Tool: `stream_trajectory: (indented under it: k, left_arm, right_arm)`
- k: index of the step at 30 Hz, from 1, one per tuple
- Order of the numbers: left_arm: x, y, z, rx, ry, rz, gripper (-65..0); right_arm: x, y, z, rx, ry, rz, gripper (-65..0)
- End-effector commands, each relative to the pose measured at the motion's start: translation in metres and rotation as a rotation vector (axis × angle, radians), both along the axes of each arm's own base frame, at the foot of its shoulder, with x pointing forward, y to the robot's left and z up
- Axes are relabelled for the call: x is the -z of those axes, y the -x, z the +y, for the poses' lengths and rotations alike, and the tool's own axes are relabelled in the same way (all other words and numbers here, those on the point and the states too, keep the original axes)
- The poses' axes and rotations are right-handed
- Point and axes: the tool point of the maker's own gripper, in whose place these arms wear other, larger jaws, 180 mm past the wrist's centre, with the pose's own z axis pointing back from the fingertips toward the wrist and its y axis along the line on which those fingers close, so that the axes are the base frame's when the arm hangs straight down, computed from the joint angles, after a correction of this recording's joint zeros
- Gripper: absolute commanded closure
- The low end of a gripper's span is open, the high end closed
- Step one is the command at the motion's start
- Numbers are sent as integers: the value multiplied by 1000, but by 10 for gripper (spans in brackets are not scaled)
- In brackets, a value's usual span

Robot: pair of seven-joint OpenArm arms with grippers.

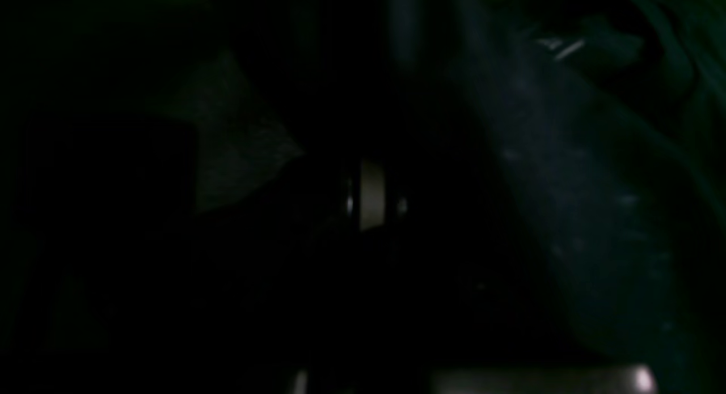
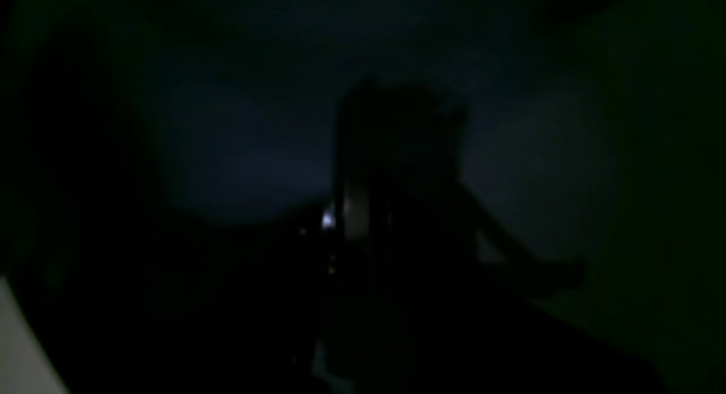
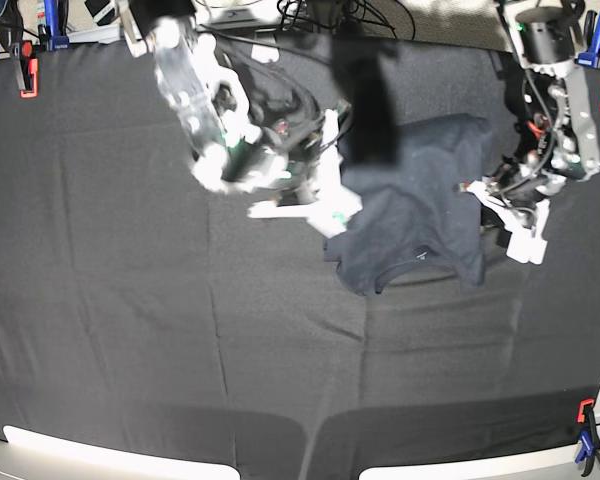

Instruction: Layout the t-shirt on the table in an organized manner, then fold the t-shirt properly

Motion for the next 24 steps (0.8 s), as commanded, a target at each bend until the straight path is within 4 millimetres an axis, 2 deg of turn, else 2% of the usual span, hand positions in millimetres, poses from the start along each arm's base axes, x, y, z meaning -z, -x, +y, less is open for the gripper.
stream_trajectory:
  k: [1,4,7,10,14,16,19,24]
  left_arm:
    - [-25,-8,8,-7,4,-85,0]
    - [-41,13,10,20,-33,-116,0]
    - [-48,47,13,30,-104,-92,0]
    - [-52,87,27,-39,-155,-54,0]
    - [-52,147,45,-100,-215,25,0]
    - [-47,178,54,-131,-234,91,0]
    - [-33,221,58,-148,-227,200,0]
    - [-4,293,50,-101,-162,409,0]
  right_arm:
    - [-18,-13,-10,41,-24,-63,0]
    - [-29,-17,-45,150,-32,-86,0]
    - [-39,-7,-77,260,-69,-86,0]
    - [-45,15,-110,349,-49,-66,0]
    - [-43,60,-142,434,2,25,0]
    - [-37,86,-150,456,15,100,0]
    - [-17,134,-149,414,41,269,0]
    - [13,208,-138,402,11,488,0]
